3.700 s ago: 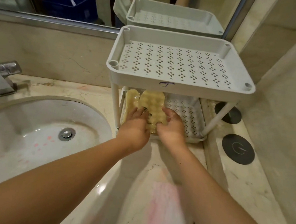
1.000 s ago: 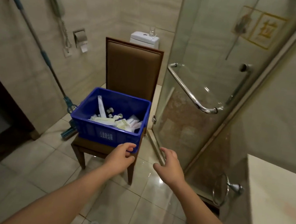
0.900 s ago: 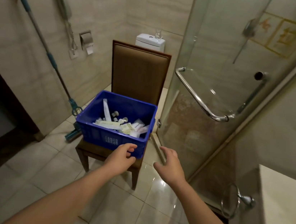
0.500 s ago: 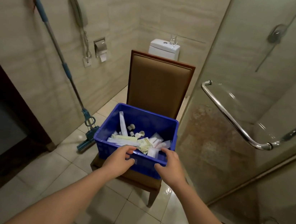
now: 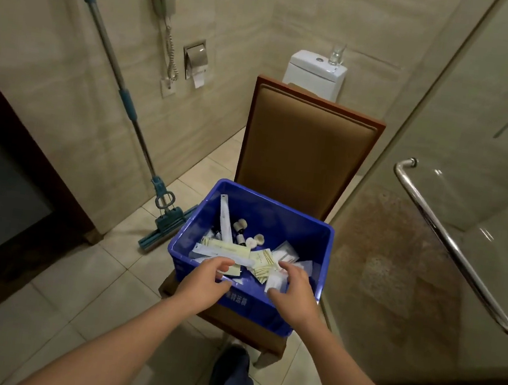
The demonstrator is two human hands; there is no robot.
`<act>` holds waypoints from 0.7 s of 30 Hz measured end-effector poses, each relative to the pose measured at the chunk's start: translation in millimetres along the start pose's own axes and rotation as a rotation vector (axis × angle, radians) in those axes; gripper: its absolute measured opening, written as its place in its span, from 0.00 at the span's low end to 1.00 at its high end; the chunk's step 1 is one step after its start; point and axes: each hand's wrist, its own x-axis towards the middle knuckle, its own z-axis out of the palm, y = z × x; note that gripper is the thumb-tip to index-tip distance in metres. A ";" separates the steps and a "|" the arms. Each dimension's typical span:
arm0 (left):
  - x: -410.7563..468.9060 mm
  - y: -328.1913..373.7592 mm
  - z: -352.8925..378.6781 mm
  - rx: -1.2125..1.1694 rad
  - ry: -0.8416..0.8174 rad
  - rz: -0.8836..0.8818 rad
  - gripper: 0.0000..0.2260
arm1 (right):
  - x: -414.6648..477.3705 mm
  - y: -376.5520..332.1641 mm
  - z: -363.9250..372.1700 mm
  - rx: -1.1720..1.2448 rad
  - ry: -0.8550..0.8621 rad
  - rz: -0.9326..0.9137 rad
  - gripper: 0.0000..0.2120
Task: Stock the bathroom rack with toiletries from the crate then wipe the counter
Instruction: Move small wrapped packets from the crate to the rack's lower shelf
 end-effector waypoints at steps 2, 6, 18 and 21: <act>24.5 -0.1 -1.8 0.006 -0.007 -0.021 0.18 | 25.2 2.6 1.3 -0.003 -0.023 0.018 0.31; 73.5 2.8 -0.3 0.022 -0.060 -0.069 0.19 | 73.4 12.9 -1.9 0.005 -0.069 0.080 0.31; 184.9 9.0 31.7 0.130 -0.212 -0.193 0.19 | 176.4 59.3 -9.9 0.011 -0.203 0.281 0.31; 197.5 4.7 43.6 0.150 -0.242 -0.221 0.19 | 186.4 72.0 -6.0 0.012 -0.216 0.343 0.31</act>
